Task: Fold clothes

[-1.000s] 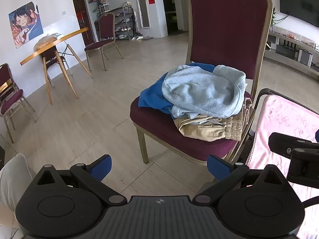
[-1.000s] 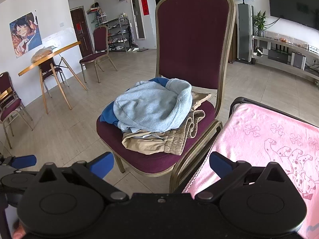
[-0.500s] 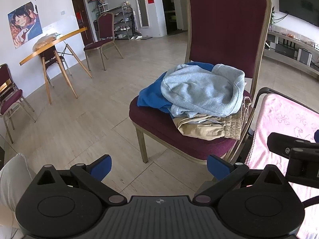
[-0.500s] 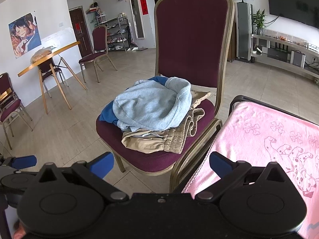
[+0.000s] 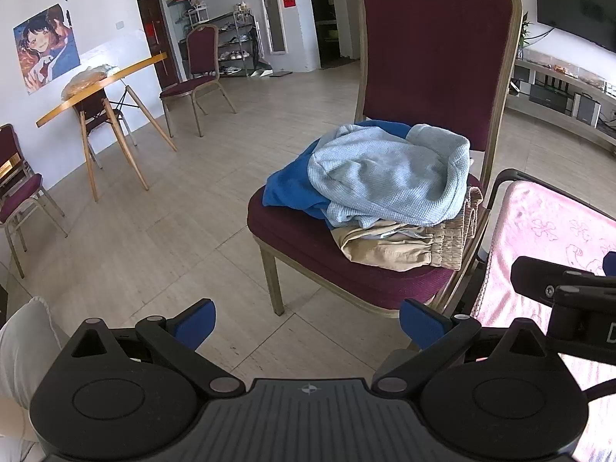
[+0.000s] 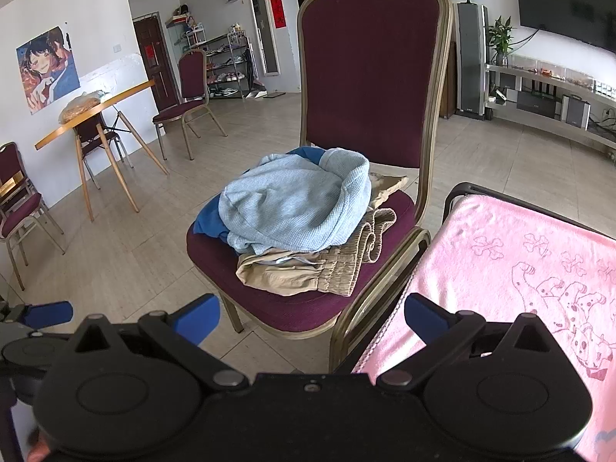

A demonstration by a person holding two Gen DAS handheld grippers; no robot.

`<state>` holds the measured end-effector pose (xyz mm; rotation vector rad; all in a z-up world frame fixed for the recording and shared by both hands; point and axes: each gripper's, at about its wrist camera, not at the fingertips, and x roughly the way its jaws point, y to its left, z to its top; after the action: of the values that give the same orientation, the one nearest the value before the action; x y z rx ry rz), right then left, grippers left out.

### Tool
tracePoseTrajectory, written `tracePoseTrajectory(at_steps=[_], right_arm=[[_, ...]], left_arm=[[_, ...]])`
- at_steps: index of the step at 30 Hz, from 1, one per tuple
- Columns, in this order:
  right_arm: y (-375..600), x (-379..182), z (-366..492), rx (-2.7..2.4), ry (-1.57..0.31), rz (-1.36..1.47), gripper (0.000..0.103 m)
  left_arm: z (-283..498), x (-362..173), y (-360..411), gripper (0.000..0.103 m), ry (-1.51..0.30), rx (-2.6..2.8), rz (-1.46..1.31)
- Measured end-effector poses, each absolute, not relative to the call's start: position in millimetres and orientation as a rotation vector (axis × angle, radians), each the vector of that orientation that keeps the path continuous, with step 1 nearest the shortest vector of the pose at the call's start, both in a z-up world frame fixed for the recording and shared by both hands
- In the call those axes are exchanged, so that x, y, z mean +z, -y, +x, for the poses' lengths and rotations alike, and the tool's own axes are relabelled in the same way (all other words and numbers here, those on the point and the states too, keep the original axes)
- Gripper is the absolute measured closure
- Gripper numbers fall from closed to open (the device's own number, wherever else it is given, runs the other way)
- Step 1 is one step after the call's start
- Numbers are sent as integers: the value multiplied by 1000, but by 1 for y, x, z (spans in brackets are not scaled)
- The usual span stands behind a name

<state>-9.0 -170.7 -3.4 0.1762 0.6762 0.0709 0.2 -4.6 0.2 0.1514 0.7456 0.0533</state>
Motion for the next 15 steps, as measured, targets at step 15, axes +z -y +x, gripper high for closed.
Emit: tracePoseTrajectory(at_steps=[15], right_arm=[[171, -4, -8, 72, -682, 185, 0]], left_arm=[[0, 0, 5, 1, -748, 51, 147]])
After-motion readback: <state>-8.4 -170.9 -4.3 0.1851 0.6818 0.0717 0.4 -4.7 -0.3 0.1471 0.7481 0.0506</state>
